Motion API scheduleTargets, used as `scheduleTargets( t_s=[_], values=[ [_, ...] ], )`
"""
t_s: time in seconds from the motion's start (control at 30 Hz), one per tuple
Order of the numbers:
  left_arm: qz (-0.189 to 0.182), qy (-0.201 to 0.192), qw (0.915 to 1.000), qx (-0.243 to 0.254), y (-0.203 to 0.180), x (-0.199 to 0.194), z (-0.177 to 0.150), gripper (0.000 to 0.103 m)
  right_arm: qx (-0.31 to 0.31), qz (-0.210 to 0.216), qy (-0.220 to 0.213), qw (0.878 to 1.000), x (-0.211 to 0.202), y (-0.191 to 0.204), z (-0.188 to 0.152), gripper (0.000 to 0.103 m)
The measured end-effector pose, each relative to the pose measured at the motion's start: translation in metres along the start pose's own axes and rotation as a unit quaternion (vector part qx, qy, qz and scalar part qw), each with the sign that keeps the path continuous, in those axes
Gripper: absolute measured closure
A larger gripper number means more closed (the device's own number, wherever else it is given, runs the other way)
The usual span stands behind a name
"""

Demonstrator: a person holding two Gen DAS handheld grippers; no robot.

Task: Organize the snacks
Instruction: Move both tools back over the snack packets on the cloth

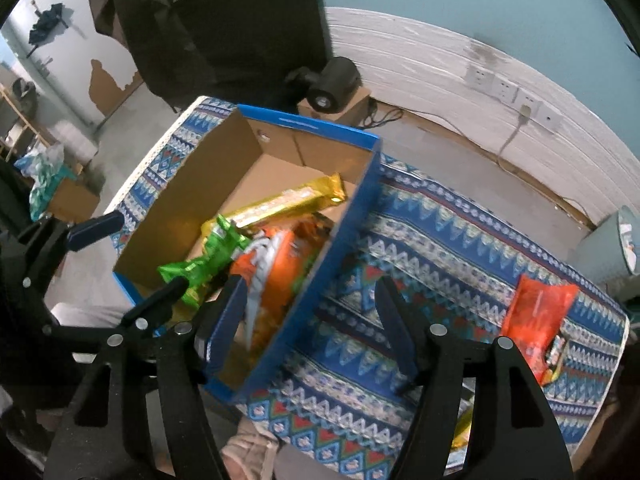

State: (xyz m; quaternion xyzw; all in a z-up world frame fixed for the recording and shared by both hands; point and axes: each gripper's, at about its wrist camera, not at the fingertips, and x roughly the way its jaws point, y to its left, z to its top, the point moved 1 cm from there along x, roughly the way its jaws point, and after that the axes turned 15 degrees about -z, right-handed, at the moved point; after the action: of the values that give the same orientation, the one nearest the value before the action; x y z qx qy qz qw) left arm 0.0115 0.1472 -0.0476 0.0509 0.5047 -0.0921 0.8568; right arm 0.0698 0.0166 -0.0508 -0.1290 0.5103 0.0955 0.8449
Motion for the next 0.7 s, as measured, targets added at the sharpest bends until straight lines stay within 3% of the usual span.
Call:
scheduleTargets(
  t_s=[0.7],
  values=[
    [-0.065,0.038,0.9934,0.087,-0.1,0.017,-0.003,0.024,0.026,-0.05,0.019,0.998,-0.014,-0.105,-0.083,0.034]
  ],
)
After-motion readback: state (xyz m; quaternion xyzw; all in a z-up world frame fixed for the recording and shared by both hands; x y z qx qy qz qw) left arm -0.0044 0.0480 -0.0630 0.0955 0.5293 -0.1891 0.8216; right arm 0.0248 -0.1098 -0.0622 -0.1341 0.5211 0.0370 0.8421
